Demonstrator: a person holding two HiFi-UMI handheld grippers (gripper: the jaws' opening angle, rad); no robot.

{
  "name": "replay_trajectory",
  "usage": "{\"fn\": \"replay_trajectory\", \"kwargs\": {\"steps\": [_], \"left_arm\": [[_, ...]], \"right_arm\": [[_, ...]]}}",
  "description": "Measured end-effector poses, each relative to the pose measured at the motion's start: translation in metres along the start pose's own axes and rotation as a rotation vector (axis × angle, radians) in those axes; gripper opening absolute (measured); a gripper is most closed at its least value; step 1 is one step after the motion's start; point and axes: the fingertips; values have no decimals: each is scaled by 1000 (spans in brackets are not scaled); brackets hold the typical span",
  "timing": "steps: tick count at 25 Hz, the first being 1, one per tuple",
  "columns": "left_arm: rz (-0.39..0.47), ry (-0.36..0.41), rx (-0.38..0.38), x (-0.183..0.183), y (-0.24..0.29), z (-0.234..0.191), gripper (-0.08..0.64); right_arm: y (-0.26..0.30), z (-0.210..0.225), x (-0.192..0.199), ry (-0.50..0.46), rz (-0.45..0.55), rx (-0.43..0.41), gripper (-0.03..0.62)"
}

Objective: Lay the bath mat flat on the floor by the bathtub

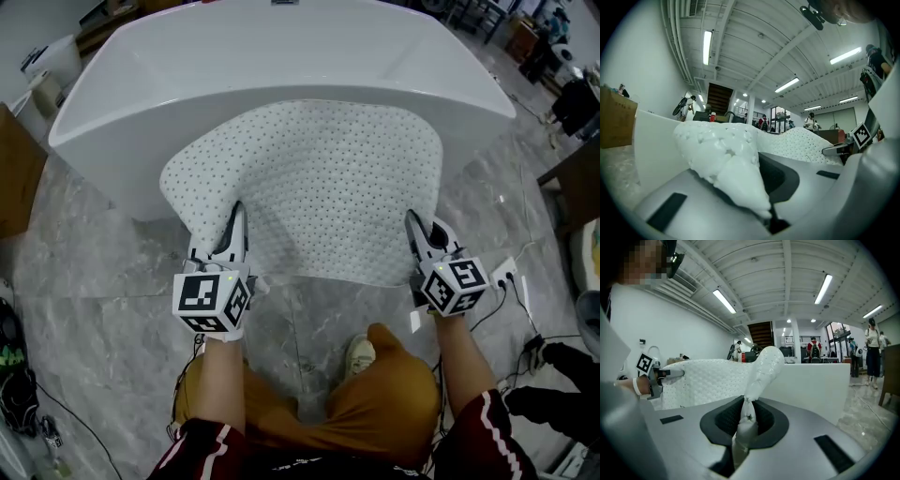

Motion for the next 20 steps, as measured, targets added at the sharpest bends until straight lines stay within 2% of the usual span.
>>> {"fn": "replay_trajectory", "kwargs": {"steps": [8,12,15,18,20], "left_arm": [[8,-17,21,13,-6,-4,28],[5,-13,11,24,-5,-7,28],[-14,9,9,35,-2,-9,28],[-36,25,2,50,0,-14,28],[-53,7,5,61,2,-15,28]], "right_arm": [[-3,12,8,-137,-26,-28,44],[5,12,16,-189,-2,-84,44],[12,13,34,-180,-22,-105,45],[19,13,51,-120,-23,-93,45],[23,16,63,-79,-27,-78,46]]}}
Point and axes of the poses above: the fingertips, and each gripper's own axes: y forward along the fingers, z to its right, x out of its underside, and after that the axes turned 7 degrees about -x, right-handed
